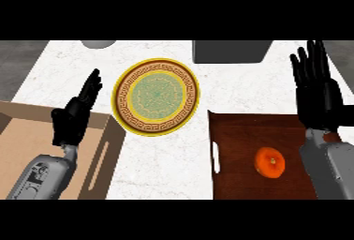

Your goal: Pick the squash from the tray and place it in the plate

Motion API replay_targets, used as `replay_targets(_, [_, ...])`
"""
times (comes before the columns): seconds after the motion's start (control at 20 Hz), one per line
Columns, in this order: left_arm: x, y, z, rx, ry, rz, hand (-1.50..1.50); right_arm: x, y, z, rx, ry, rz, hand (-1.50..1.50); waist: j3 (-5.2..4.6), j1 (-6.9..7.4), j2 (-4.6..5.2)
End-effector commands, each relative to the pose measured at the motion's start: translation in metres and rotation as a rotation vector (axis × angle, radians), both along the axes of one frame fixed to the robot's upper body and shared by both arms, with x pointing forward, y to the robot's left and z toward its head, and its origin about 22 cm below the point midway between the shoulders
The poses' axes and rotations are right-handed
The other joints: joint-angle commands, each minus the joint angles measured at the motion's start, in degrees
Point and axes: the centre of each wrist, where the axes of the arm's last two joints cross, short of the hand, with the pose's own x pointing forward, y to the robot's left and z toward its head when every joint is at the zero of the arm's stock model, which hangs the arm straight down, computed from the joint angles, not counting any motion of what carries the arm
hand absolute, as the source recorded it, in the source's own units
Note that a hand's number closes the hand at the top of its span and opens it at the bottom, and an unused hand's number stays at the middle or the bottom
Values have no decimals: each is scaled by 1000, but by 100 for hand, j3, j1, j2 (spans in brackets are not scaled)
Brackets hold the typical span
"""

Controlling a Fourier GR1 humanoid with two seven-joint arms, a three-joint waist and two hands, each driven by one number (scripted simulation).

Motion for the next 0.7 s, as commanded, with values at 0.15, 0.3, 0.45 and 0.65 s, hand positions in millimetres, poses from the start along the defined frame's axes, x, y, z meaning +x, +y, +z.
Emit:
replay_targets(0.15, [4,14,36,26,-142,-42,0,-13,67,-11,-227,-20,380,150,-88,202,231])
replay_targets(0.3, [4,9,38,10,-121,-38,0,-4,3,-16,-805,89,184,150,-360,169,153])
replay_targets(0.45, [3,9,43,-28,-132,-77,0,-27,34,-67,-960,197,147,150,-147,173,190])
replay_targets(0.65, [-1,35,52,-13,-139,-37,0,-82,110,-117,-582,154,9,-150,-77,39,224])
